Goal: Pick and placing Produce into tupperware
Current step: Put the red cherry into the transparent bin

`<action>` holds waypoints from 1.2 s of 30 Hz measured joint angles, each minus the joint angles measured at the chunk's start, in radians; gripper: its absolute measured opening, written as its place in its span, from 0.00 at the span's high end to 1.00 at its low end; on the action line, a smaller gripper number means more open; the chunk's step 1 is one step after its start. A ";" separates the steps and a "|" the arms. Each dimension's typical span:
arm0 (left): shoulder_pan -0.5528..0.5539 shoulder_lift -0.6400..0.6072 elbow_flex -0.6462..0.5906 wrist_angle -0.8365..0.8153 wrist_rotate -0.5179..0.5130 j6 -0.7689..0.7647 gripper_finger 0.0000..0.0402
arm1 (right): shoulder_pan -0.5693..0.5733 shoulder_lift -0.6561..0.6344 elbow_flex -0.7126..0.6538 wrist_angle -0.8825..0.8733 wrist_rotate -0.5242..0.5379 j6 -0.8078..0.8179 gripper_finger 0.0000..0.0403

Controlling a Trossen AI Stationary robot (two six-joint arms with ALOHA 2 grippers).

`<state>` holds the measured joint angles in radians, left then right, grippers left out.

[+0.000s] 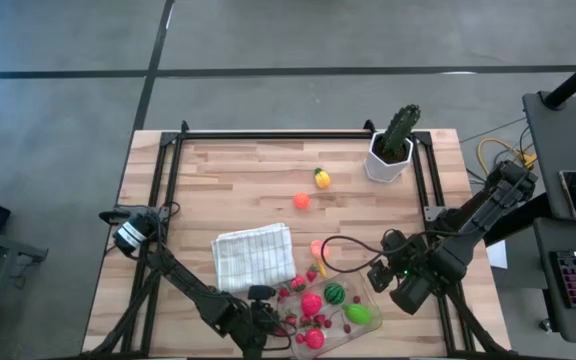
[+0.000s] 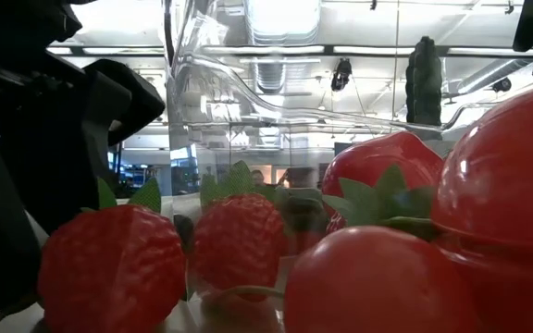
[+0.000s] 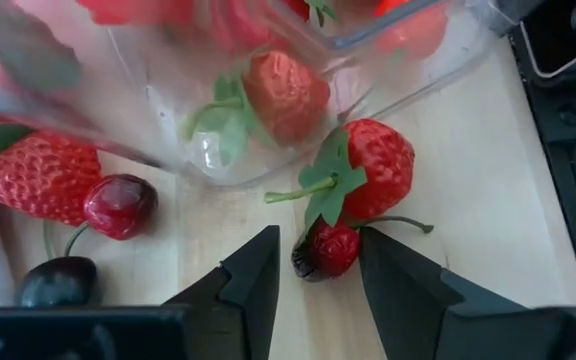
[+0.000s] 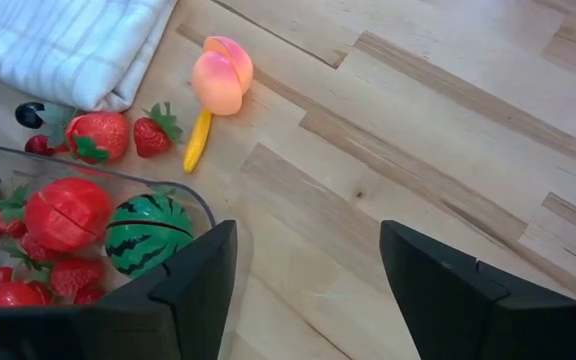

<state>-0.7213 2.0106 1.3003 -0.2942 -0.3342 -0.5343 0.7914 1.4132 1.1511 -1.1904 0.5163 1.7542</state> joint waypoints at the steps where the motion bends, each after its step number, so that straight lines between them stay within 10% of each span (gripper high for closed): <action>1: 0.001 0.000 -0.004 0.001 0.000 0.000 0.70 | 0.000 0.000 0.000 0.000 0.000 0.000 0.41; 36: 0.000 -0.185 -0.026 -0.075 -0.048 0.001 0.87 | 0.000 0.000 0.000 0.004 0.000 0.027 0.41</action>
<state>-0.7213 1.8252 1.2747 -0.3687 -0.3823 -0.5335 0.7914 1.4132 1.1507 -1.1864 0.5167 1.7809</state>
